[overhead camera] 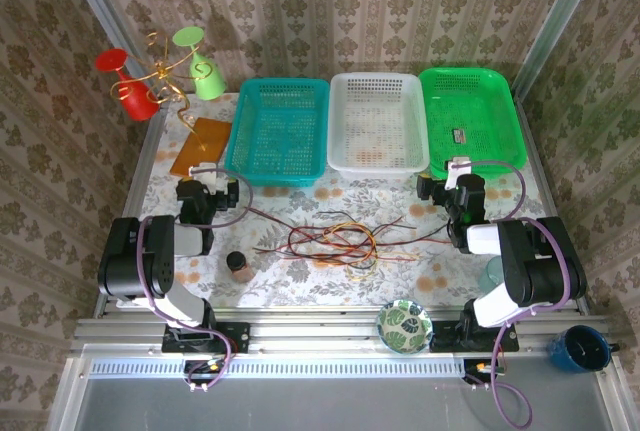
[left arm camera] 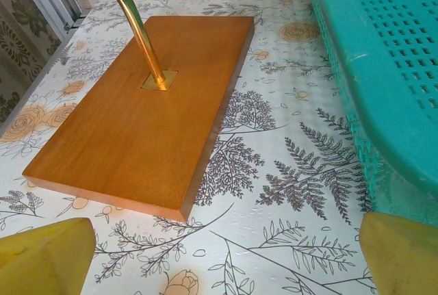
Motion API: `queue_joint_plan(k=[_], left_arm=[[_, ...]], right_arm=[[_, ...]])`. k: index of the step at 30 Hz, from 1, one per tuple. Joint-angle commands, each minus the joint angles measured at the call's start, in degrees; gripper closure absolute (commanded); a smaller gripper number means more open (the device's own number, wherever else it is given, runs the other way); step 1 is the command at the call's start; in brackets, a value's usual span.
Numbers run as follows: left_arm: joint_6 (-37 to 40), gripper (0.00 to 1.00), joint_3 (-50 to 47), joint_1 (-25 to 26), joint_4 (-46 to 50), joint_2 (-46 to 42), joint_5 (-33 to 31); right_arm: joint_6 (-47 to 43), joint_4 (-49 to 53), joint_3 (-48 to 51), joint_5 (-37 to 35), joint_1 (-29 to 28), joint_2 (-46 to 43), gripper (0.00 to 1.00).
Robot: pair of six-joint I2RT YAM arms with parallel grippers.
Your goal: Untangle the cables
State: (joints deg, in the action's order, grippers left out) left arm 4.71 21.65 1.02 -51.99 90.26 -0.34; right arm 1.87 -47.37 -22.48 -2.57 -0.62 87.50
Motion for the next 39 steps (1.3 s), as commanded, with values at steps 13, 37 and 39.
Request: queue_joint_plan(k=[13,37,39], left_arm=[[-0.49,0.0,-10.11,-0.35,-21.23,-1.69,2.1],[-2.3,0.02,5.99,4.61,40.94,-45.8,-5.8],[-5.45,0.05,9.55,7.04,48.12,-46.99,-5.01]], right_arm=[[-2.81,-8.82,4.54,1.76,-1.75,-3.17,0.0],[-0.53,35.95,0.04,-16.77,-16.38,-34.79,0.0],[1.11,40.9,-1.92,-17.25,-18.11,-36.85,0.0]])
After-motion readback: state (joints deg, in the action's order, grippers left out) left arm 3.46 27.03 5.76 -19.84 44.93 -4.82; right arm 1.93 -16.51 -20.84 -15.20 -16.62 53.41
